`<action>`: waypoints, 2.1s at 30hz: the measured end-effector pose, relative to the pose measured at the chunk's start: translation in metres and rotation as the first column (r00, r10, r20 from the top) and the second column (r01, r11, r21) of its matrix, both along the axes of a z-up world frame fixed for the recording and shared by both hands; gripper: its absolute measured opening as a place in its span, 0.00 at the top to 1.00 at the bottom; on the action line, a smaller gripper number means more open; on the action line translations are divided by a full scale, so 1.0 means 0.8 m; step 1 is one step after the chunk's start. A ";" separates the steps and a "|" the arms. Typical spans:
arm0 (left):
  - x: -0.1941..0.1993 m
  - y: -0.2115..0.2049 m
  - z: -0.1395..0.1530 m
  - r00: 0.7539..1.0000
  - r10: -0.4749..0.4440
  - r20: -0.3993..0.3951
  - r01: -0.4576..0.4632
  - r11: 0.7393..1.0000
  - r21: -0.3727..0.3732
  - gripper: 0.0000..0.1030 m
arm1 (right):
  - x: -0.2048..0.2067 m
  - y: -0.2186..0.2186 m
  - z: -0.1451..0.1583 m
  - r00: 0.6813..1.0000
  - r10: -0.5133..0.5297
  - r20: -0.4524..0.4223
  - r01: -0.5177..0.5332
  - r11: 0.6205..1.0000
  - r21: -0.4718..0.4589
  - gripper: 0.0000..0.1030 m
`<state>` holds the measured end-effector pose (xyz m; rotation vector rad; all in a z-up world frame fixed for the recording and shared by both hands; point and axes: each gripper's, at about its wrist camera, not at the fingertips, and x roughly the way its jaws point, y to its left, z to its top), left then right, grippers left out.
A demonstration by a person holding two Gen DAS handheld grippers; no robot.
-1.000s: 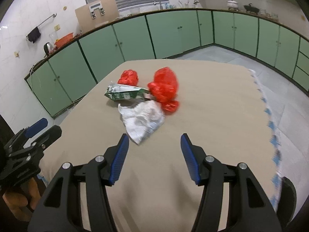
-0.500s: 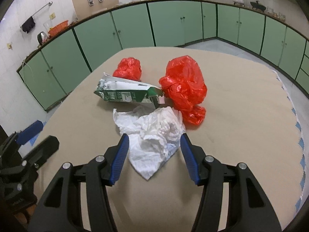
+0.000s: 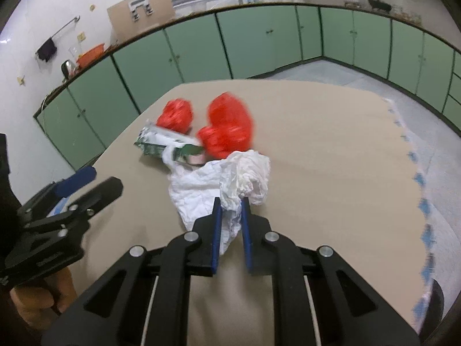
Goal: Collect trash
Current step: 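Grasp the crumpled white tissue with the right gripper, then lift the white tissue with the right gripper and carry it over the bin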
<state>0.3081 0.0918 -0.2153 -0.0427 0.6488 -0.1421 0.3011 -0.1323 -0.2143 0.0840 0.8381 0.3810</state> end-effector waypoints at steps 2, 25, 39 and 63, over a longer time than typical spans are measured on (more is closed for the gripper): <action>0.005 -0.017 -0.002 1.000 -0.012 -0.002 0.012 1.000 0.002 0.25 | -0.004 -0.024 0.004 1.000 -0.023 0.005 0.023 1.000 0.008 0.88; 0.100 -0.136 -0.039 0.991 0.038 -0.128 -0.038 0.999 0.006 1.00 | 0.006 -0.137 -0.001 0.988 -0.152 0.011 0.151 0.987 0.060 0.88; 0.049 -0.129 0.005 0.998 0.011 -0.060 -0.012 1.000 -0.015 1.00 | -0.014 -0.137 0.025 0.985 -0.168 0.040 0.165 0.984 0.070 0.88; -0.131 -0.235 0.113 0.963 -0.265 0.055 0.267 0.963 -0.035 1.00 | -0.164 -0.228 0.113 0.939 -0.307 0.152 0.301 0.951 0.066 0.88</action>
